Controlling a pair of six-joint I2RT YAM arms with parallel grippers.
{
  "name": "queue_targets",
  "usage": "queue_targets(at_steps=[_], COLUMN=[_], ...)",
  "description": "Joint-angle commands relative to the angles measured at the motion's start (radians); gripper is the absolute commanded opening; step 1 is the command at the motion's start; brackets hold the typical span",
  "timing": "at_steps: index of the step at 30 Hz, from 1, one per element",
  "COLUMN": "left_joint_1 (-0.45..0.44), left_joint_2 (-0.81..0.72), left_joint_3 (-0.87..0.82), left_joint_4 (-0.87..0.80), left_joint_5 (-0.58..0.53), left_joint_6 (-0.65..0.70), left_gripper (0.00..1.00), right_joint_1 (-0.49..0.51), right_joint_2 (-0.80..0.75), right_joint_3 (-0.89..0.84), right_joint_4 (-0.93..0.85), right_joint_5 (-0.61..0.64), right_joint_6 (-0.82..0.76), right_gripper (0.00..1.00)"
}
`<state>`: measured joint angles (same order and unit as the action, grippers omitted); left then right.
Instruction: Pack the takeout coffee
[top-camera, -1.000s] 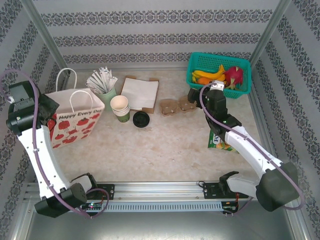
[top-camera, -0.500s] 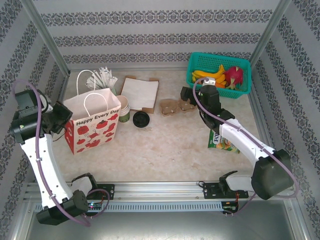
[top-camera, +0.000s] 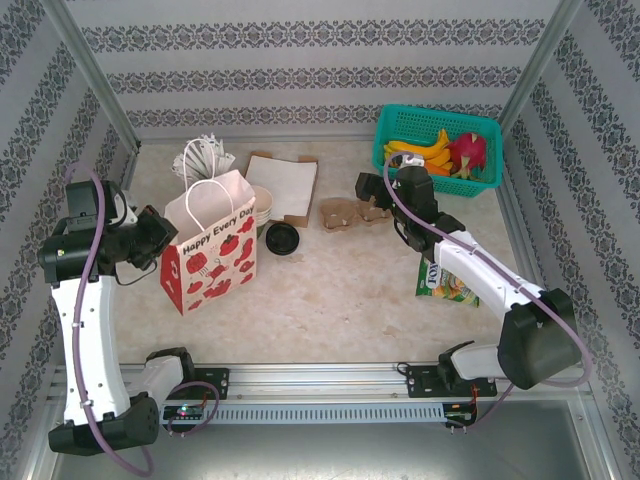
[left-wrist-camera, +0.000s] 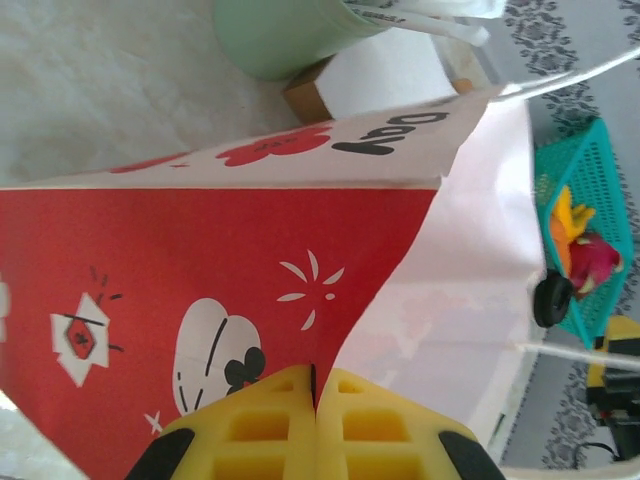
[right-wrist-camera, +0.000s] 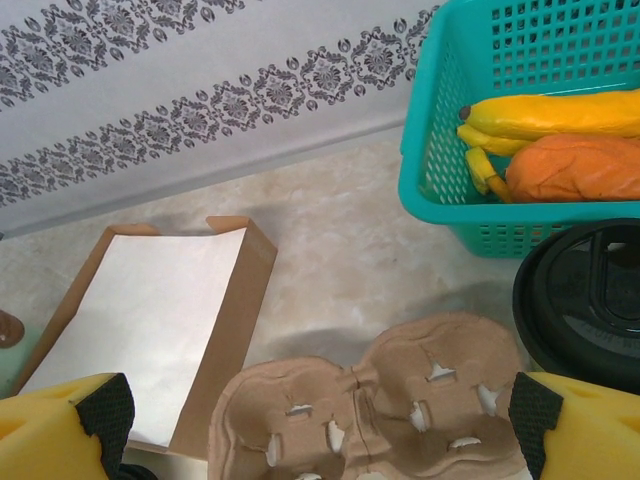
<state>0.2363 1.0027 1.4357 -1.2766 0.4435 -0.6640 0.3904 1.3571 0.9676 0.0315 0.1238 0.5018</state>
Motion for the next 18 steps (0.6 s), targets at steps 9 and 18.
queue_targets(at_steps=[9, 18], left_joint_1=[-0.008, -0.008], left_joint_2=[-0.003, 0.008], left_joint_3=[-0.014, -0.078], left_joint_4=[-0.059, -0.036], left_joint_5=[-0.165, -0.147], left_joint_6=[-0.014, 0.032], left_gripper=[0.0, 0.0], right_joint_1=[0.024, 0.14], right_joint_2=[0.181, 0.512], right_joint_3=[0.109, 0.309], right_joint_4=[0.03, 0.107], right_joint_5=[-0.416, -0.615], right_joint_6=[0.038, 0.216], right_gripper=[0.98, 0.96])
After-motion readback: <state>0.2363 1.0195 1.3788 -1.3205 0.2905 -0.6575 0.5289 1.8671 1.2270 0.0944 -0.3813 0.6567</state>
